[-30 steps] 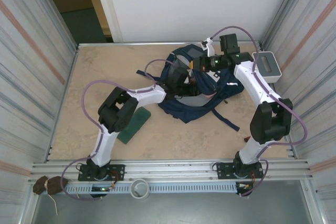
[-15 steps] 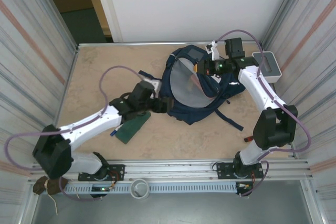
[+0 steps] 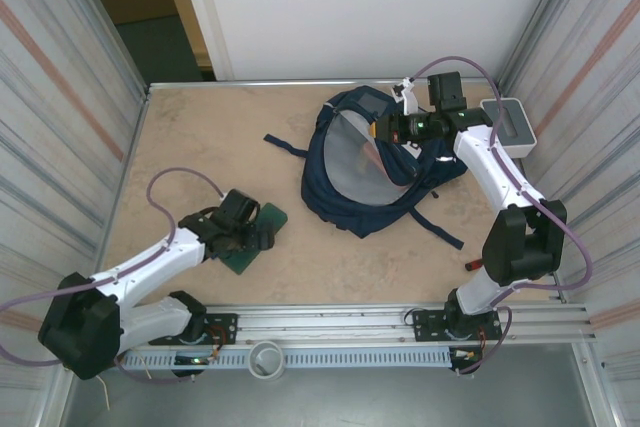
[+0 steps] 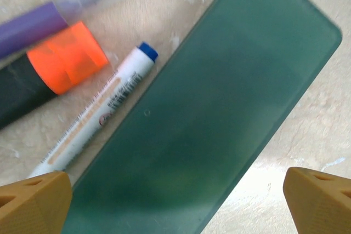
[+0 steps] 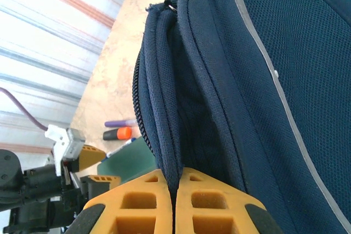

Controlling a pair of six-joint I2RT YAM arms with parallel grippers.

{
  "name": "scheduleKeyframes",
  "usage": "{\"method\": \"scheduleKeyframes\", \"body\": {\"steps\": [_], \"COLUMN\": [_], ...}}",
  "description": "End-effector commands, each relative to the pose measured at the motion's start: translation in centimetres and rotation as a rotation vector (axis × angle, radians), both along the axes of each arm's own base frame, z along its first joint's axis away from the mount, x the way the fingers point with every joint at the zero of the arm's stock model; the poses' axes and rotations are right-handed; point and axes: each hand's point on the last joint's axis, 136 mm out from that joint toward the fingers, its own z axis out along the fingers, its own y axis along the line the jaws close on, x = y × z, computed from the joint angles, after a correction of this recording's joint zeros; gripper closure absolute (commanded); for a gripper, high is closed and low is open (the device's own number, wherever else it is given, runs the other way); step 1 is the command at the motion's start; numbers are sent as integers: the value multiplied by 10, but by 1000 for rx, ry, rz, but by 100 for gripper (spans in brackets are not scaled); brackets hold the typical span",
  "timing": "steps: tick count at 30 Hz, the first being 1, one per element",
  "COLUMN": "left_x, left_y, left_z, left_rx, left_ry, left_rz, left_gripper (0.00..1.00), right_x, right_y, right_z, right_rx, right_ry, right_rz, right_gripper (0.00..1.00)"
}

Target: Pack the student bag

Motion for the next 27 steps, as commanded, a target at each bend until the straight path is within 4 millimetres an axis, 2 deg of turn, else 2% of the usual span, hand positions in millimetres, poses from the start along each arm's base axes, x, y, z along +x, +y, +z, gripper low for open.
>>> {"method": "scheduleKeyframes", "body": {"steps": [1,5,9,14,16,18,23,27], "left_x": [-7,-12,-14,-11,-9,-6,-1,-3], "left_y": [-12,-26,-50,-87,-93,-88,-56,-57], "left_z": [-8,-7,-2,18,26,30,24,17], "left_rx": [-76,-121,-190,-219,-192,-138,52,71], "left_ry": [39,32,26,-6,-30,-60,-90,-59], "left_rz": [2,-29,-83,-190,-215,-218,-218,-247], "left_gripper": [1,3,4,5,4,4,1,1], "right_x": [-1,-1,-1,0,0,-1,-3,-2], "right_y": [-2,-2,-2,-2,-2,-2,-2,-2], "right_z": [8,8,5,4,5,6,5,3], "right_rx": [7,3,4,1,3,4,-5,-5], "right_ry": [-33,-32,-23,-22,-24,-25,-23,-19], "right_rz": [11,8,8,4,4,5,6,8], "right_gripper": [100,100,100,100,100,100,100,100]}}
